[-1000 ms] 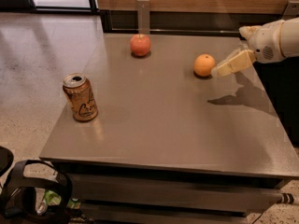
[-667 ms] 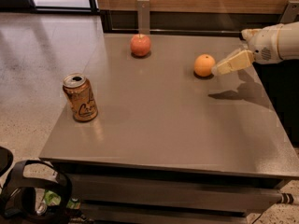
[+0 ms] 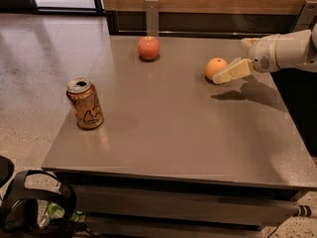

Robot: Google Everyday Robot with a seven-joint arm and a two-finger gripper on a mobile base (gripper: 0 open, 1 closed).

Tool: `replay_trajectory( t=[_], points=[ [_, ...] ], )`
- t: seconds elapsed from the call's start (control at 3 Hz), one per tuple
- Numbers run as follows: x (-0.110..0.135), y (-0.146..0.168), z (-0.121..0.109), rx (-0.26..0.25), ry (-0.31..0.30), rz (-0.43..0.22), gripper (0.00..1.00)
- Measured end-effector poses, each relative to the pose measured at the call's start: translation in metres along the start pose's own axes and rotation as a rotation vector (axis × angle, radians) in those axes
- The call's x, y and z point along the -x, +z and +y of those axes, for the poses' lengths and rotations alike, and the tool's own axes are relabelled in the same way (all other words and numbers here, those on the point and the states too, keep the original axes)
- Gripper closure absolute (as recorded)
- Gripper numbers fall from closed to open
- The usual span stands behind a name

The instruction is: Move orange near orange can

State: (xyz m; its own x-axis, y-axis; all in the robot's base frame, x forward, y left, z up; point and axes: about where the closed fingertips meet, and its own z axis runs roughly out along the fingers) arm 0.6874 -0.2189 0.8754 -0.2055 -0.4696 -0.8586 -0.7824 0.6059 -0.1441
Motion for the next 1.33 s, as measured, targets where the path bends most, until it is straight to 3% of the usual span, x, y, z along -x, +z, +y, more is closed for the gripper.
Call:
replay_trajectory(
  t=[0.67,1.0,1.33],
  points=[
    [-0.019,0.035,0.009,0.058,0.021,-0.016,0.00],
    [-0.034,0.036,0.009,0.053,0.042,-0.031,0.26],
    [-0.033,0.039,0.011,0.059,0.041,-0.030,0.49]
  ],
)
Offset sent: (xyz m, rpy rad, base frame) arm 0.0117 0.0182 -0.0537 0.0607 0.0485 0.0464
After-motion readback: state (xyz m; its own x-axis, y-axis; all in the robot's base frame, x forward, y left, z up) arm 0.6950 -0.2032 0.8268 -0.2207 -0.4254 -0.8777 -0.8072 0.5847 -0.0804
